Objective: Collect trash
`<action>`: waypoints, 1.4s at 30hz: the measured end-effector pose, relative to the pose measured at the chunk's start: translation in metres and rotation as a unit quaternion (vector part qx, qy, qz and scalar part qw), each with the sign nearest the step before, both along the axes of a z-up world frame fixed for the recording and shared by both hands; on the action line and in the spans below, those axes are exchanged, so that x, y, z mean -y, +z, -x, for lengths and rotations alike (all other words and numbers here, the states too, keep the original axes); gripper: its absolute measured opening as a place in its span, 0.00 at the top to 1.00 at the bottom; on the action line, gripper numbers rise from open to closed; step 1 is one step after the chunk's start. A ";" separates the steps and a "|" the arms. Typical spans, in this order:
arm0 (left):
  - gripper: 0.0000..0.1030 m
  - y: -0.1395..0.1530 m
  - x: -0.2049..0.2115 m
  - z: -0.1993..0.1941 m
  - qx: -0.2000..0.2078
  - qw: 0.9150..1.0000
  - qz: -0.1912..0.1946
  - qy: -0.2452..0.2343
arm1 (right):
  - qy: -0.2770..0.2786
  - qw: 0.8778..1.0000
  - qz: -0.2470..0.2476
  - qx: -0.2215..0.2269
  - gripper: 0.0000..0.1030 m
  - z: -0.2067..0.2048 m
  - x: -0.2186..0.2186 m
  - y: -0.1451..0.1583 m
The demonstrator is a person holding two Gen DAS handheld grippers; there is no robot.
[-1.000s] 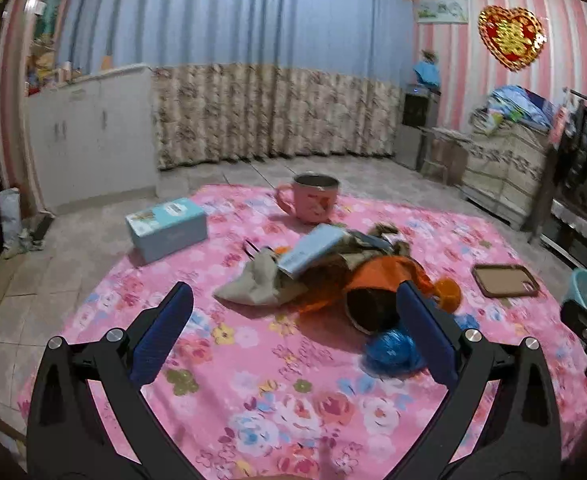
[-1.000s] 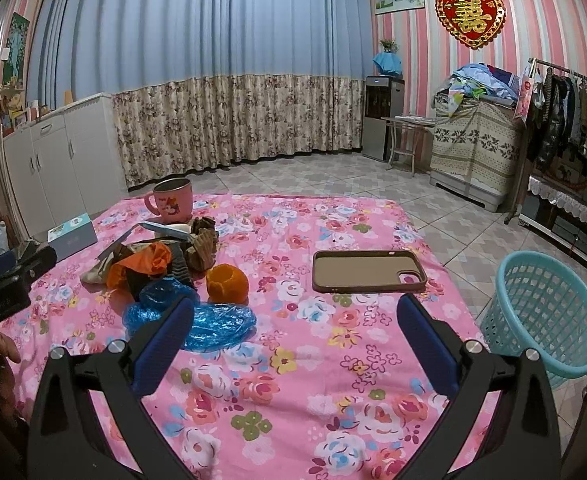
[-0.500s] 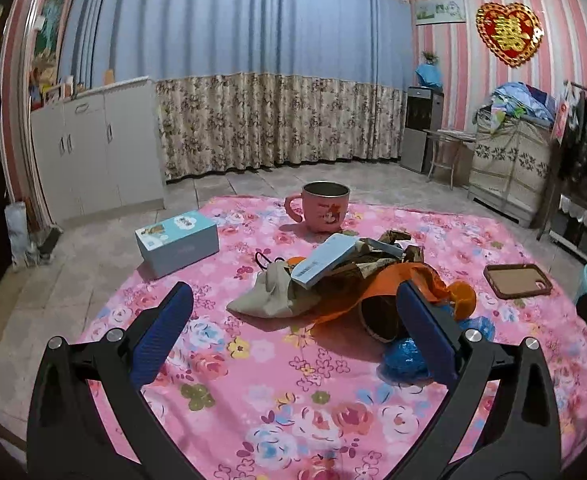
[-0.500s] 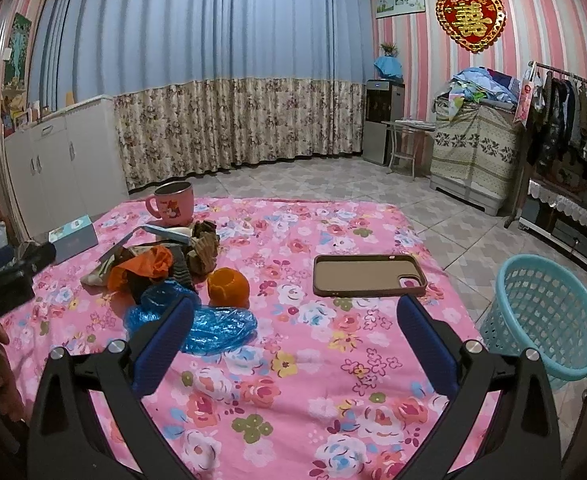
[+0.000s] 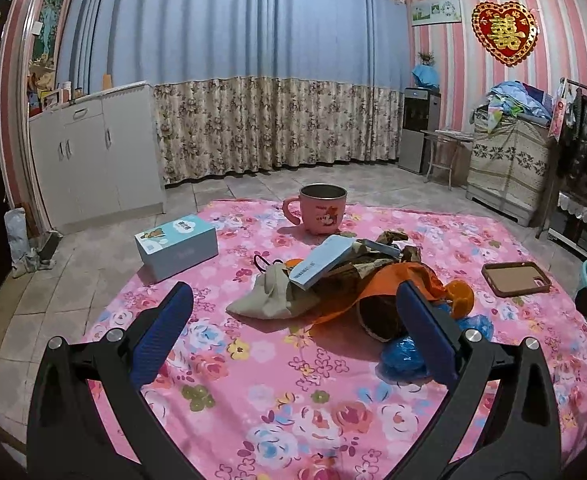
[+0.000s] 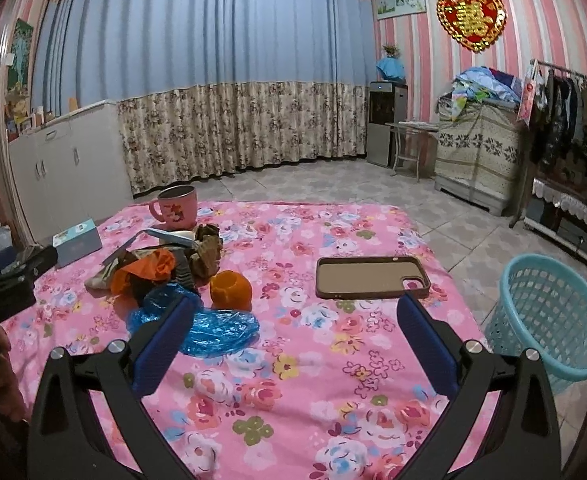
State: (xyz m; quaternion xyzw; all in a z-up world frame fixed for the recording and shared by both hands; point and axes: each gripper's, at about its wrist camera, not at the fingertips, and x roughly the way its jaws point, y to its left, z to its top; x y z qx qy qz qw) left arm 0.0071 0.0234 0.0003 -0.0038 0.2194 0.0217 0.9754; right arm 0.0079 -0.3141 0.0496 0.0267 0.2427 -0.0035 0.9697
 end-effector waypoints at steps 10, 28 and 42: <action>0.05 -0.004 0.001 -0.005 -0.013 1.000 -0.005 0.004 | 0.005 1.000 0.004 0.002 0.04 0.000 -0.004 -0.001; 0.05 -0.007 0.005 -0.007 -0.020 1.000 -0.018 0.000 | 0.011 1.000 0.007 -0.001 0.04 -0.001 -0.007 -0.004; 0.05 -0.009 0.005 -0.009 -0.030 0.999 -0.013 -0.008 | 0.015 1.000 0.010 -0.008 0.04 -0.001 -0.009 -0.008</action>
